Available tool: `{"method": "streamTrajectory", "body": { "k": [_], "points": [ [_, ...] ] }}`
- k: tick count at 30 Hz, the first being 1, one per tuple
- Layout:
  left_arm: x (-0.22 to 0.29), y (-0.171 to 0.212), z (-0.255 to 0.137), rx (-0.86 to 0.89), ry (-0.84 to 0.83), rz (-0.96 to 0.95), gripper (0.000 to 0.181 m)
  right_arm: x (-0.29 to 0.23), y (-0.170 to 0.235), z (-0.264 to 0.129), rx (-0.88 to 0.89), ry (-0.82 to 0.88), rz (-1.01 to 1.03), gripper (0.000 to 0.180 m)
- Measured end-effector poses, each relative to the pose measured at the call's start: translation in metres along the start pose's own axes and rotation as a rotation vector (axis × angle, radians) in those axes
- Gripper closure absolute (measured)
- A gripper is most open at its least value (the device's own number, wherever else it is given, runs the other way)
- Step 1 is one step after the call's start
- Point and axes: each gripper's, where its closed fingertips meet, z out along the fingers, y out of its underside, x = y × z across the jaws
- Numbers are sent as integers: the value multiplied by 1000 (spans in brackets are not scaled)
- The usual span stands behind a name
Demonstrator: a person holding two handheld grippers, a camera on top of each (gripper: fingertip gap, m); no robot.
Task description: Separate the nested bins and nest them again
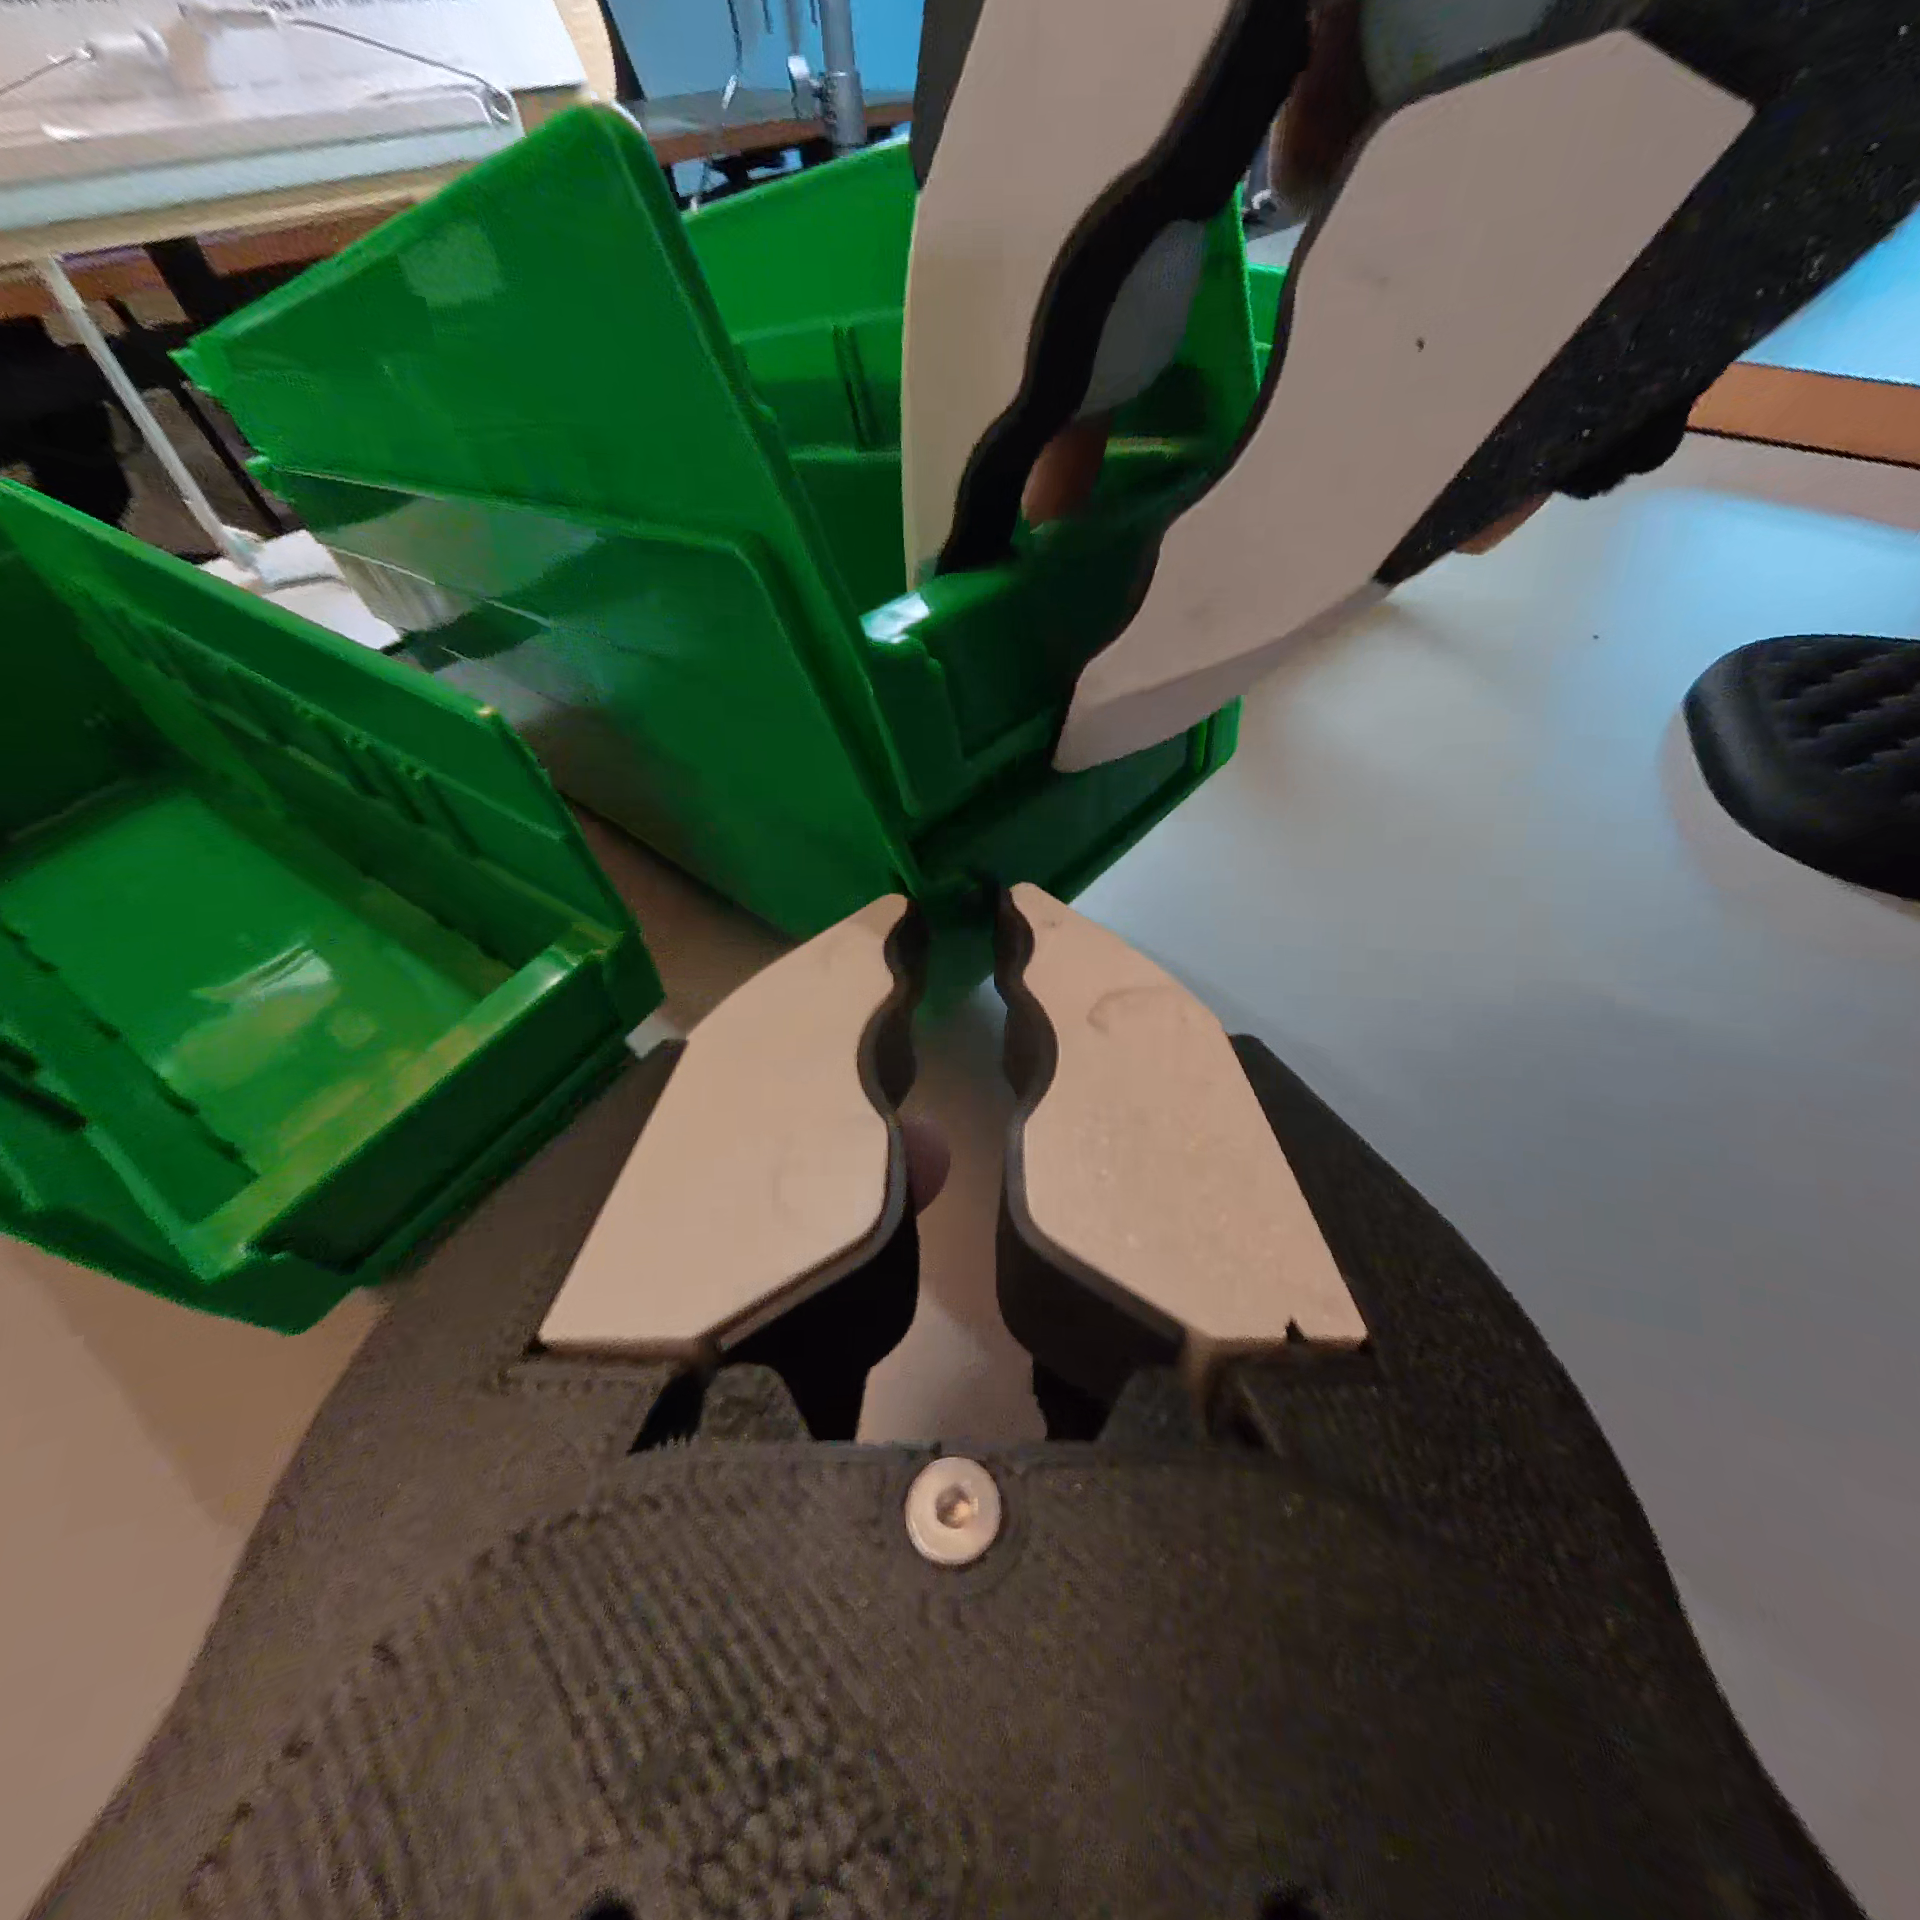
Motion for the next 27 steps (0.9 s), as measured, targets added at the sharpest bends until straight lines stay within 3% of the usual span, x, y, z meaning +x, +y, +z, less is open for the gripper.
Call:
{"method": "streamTrajectory", "body": {
  "k": [9,16,27],
  "points": [
    [12,-1,6,1,58,-45,171,-2,9,-6,-31,-23,-74,153],
    [14,6,7,-35,90,-83,172,-4,9,-3,-9,105,-122,151],
    [11,9,9,-44,81,-85,172,-4,10,2,71,102,-76,152]
  ]
}}
